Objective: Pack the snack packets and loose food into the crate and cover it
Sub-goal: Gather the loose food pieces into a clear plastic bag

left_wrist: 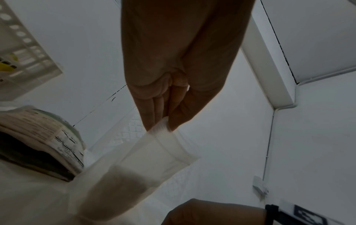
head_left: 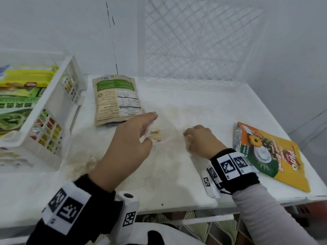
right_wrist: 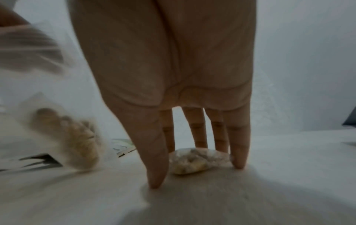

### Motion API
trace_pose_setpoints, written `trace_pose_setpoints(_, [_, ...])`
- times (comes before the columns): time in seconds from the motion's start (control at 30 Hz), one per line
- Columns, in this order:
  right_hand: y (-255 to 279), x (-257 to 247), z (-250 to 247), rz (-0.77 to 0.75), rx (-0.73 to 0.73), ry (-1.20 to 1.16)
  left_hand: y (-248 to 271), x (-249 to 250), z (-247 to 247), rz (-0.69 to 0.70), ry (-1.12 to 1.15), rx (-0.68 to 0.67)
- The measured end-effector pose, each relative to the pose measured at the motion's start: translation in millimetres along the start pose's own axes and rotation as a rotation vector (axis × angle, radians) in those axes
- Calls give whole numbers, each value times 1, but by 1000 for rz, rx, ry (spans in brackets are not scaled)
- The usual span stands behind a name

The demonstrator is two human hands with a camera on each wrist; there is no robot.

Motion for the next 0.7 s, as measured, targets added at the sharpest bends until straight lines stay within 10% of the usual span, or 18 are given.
trace_pose_setpoints(0.23, [13,-16,-35,-59,190,-270,10,-6,-19,-48,93,26])
trace_pose_setpoints(0.43, [60,-84,-91,-418,432,-734,16,-14,-39,-118,199,103])
trace_pose_setpoints(0.7, [82,-163,-89,-653,438,-403,22,-19,-54,-174,191,144])
Point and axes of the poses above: each hand's wrist, its own y-axis away from the middle knuckle, its own z-axis out of the palm, x = y × z, the point moved 9 cm from there along -y, towards the middle knuckle, and after that the axes turned 9 degrees about -x, right-handed, at the moved point
